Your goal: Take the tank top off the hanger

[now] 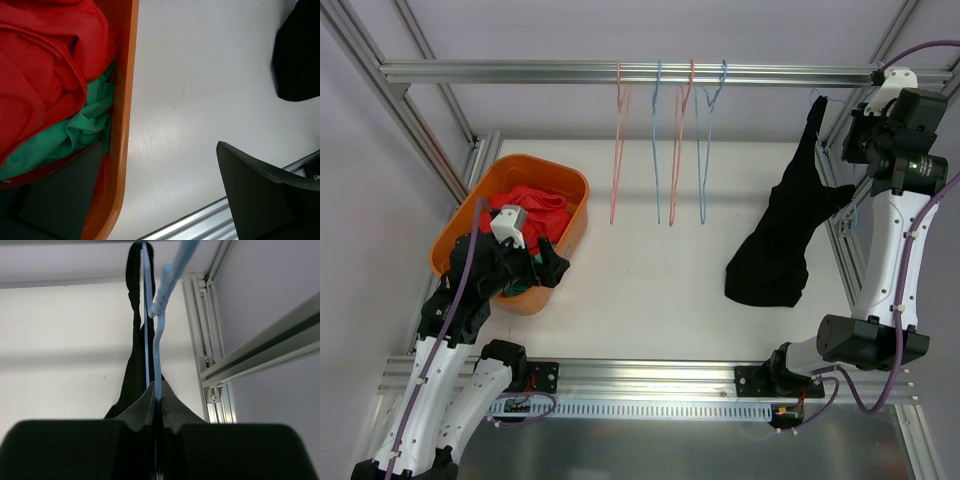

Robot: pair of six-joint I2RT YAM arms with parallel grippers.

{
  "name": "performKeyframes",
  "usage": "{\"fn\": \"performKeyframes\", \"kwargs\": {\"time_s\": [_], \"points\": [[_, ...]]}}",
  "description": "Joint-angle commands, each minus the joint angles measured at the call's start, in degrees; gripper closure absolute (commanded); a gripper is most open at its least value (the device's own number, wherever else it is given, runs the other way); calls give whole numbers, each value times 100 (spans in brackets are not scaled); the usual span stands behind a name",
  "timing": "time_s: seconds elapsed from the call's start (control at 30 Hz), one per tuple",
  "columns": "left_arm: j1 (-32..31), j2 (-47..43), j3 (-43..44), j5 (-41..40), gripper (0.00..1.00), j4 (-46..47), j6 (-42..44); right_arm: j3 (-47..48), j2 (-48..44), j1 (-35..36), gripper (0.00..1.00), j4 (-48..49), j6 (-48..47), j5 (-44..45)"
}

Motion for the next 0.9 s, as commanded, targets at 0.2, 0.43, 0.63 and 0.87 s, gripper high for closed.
{"fn": "performKeyframes", "kwargs": {"time_s": [0.2,0.43,0.63,0.87], "points": [[-21,161,-14,309,1,233,98,14,-245,-43,100,878,715,-1307],[-21,187,-23,309,1,241,98,76,-456,-43,100,1379,1076,-1581],[-21,214,-14,607,1,294,141,-56,-851,-43,100,1450,997,-1643],[-21,152,38,941,1,373,80,-205,-1053,-43,100,1169,988,-1546]]}}
